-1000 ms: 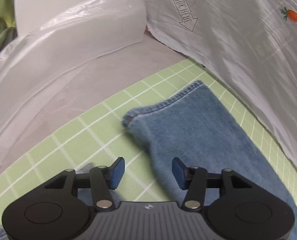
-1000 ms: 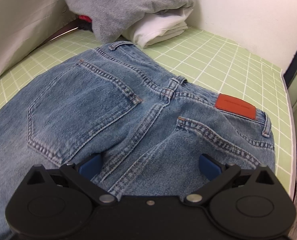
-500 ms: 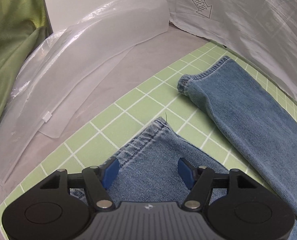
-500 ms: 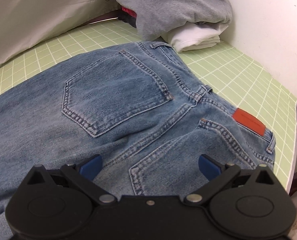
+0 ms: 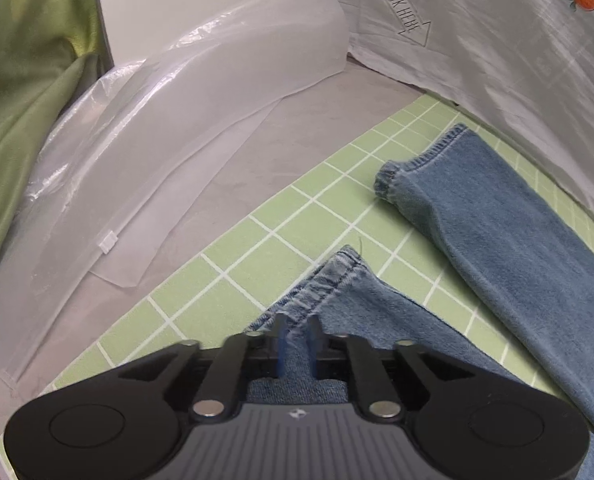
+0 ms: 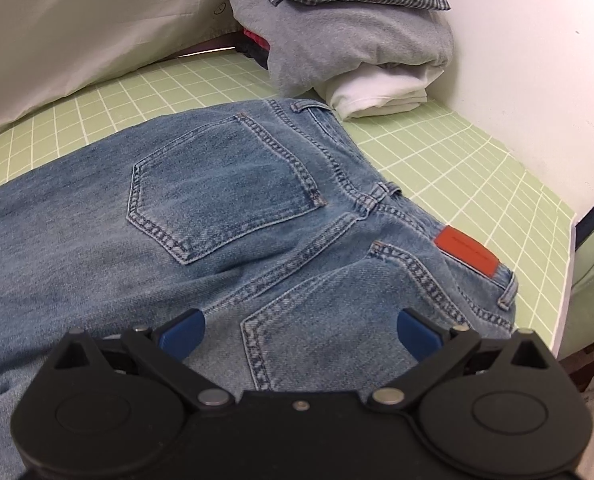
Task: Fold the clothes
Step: 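Pinch the other leg hem with the left gripper, straighten it, release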
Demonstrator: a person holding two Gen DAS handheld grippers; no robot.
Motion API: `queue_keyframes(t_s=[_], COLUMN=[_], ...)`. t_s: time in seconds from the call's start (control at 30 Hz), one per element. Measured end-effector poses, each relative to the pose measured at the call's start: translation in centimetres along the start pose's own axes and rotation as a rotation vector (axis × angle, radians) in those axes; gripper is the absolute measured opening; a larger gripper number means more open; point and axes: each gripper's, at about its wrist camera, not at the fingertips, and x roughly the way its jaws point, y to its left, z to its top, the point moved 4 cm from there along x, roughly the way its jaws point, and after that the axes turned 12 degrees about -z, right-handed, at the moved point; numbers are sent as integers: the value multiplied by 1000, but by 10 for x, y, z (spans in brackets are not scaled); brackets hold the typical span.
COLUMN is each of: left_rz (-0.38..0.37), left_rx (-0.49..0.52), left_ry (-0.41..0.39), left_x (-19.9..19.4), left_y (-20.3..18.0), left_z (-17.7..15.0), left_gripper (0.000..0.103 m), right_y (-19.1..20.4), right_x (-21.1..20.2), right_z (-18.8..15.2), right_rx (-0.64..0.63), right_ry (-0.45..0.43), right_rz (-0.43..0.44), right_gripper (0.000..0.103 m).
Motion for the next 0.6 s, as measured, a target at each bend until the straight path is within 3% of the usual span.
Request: queue_keyframes(t_s=[0.07,0.1,0.17,0.27,0.5,0.53,0.6], left_rz=[-4,12,49,24,59,71,72], left_rx=[10,17,31,7,26,38,40], left_ry=[-5,-11,-25,-26,26,26,0], left_x=[-2,-3,-6,-4,3,3,-1], left_y=[-2,-1,-1,5,6,5,2], left_z=[-1,-1,-1,-1,-12,-13,-14], left_gripper=[50,53,67,83,82,77,45], right_y=[2,3,5,7,9,9,9], right_x=[1,0,0,-1,3,3,4], right_z=[-2,-2,-2,-1,-4,-5,-6], right_rx=[-4,-11,-24,-38,-39,-40,-41], right_ry=[10,10,9,3,30,33,39], right_rz=[2,5,10,12,13,11,10], right_gripper=[103,103,103,103,103,103,103])
